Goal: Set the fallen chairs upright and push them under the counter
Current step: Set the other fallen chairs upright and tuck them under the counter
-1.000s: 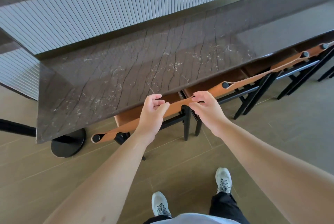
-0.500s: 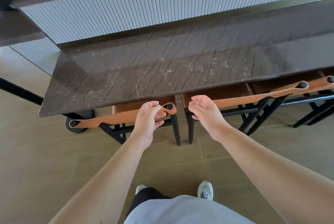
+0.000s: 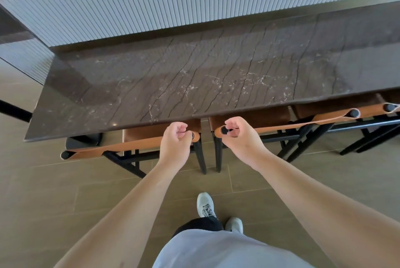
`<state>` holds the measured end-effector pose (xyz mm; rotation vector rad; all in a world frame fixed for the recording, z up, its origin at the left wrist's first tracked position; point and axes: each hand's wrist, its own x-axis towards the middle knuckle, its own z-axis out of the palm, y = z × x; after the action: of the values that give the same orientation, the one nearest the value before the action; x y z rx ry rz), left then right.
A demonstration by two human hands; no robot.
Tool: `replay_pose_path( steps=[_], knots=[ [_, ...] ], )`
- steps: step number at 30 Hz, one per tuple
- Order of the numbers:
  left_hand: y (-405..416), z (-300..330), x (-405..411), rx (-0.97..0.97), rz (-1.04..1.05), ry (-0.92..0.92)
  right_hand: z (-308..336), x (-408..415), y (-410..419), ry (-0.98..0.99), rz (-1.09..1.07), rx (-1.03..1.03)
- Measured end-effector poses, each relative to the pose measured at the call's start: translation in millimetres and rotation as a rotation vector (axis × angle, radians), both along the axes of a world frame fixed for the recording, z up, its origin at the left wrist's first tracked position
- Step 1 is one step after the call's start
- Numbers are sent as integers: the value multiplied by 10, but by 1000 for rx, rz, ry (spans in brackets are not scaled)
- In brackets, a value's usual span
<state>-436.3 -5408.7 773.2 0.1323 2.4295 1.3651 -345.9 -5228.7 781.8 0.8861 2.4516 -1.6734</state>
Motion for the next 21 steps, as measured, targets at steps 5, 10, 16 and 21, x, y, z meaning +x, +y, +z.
replay_pose_path(
  steps=[5,10,16,21],
  knots=[
    [51,-257,-239,-329,-330,249,-71,-194,120,-94,210,357],
    [65,-415,-318,-418,-456,367,-174,-353,130,-142,373,521],
    [72,-474,-395,-553,-547,460,-308,-432,129,-144,552,720],
    [89,-542,-417,-654,-607,474,-394,-520,238,-119,695,848]
  ],
)
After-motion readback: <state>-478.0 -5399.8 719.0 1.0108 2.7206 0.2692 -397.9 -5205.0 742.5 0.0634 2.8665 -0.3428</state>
